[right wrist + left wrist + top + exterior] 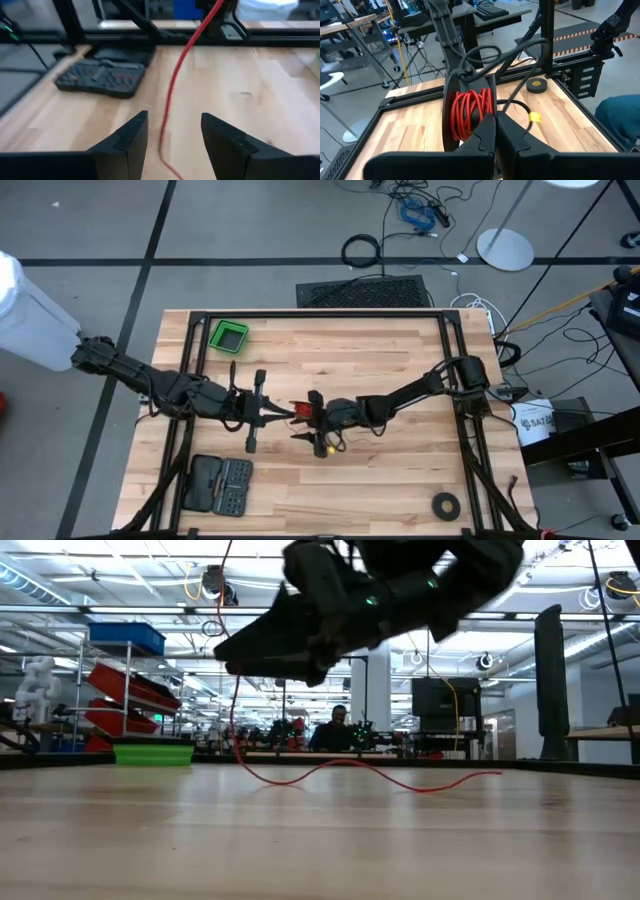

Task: Coil cords
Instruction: Coil the red wire into the spool

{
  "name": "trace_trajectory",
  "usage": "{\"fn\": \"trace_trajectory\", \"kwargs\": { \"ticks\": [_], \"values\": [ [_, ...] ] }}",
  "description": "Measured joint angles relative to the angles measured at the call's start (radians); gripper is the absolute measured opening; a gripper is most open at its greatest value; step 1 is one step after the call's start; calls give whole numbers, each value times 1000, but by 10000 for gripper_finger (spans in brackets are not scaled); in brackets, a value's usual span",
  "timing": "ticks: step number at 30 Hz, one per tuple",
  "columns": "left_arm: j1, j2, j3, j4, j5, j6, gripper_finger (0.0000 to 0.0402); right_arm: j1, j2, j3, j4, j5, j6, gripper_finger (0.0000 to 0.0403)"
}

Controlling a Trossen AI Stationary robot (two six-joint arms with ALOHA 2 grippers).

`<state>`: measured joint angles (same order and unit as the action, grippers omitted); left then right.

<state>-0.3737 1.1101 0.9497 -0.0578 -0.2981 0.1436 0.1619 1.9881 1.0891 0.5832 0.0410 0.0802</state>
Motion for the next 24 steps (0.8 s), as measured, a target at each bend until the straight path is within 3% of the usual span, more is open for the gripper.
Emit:
{"fn": "trace_trajectory", "kwargs": {
  "ticks": [9,15,20,24],
  "values": [
    [0,0,0,-2,0,3,4,-9,0,65,-94,3,-41,151],
    [0,0,0,-5,-19,21,4,-17,0,64,-185,-23,-65,96],
    [0,0,0,-5,-21,21,4,-17,0,65,-211,-51,-63,17],
    [0,0,0,-5,-22,28,4,-17,0,65,-273,-54,-51,6]
  ]
}}
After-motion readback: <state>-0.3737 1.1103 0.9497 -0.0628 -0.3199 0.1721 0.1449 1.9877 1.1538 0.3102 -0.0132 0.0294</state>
